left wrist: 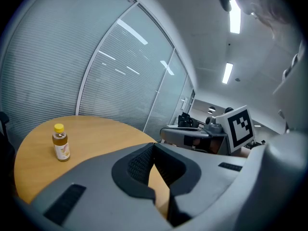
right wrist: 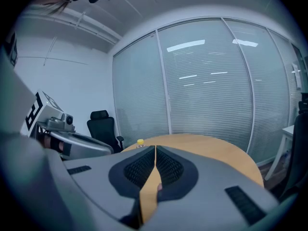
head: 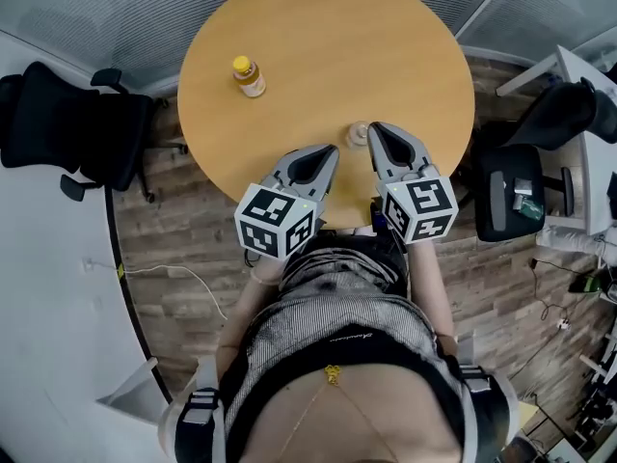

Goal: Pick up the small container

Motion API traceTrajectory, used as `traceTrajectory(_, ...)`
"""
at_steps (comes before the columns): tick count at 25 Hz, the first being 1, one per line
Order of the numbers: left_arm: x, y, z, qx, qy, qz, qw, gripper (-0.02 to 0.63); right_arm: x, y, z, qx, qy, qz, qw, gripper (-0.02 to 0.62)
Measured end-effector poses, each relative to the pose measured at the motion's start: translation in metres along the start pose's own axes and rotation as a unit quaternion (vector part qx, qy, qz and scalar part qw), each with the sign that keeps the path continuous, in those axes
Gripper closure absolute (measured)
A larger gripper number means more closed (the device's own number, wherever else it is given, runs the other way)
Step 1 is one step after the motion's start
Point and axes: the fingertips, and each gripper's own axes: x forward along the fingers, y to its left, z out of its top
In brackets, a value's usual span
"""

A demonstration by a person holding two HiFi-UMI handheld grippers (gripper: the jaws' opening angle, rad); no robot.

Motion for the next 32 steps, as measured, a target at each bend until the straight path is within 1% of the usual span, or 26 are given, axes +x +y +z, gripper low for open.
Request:
traceTrajectory(10, -0.007, 0.019, -0.002, -0.003, 0.005, -0.015, 0.9999, 0.588, 0.01, 0.009, -0.008, 0.013, 0.007, -0.019, 1.0, 0.572)
traceTrajectory(15, -0.016, 0.025, -0.004, -0.002, 0.002, -0.036, 0.9993, 0.588, 0.012, 0.017, -0.012, 0.017, 0.008, -0.033, 0.999, 0.572)
traceTrajectory(19, -0.018, 0.031, -0.008, -0.01, 0.002, -0.05, 0.9987, 0.589, 0.013, 0.025, -0.015, 0.013, 0.013, -0.039, 0.999, 0.572)
traceTrajectory(25, -0.013, 0.035, -0.008, -0.017, 0.003, -0.054, 0.9984, 0.588, 0.014, 0.029, -0.019, 0.003, 0.033, -0.037, 0.999, 0.572)
traceTrajectory(29, -0.005, 0.042, -0.011, -0.016, 0.019, -0.045, 0.9987, 0.588, 0.019, 0.025, -0.021, 0.003, 0.04, -0.034, 0.999, 0.572)
traceTrajectory(32, 0.006, 0.041, -0.011, -0.022, 0.024, -0.045, 0.9985, 0.588, 0.019, 0.016, -0.02, 0.004, 0.042, -0.03, 0.999, 0.572)
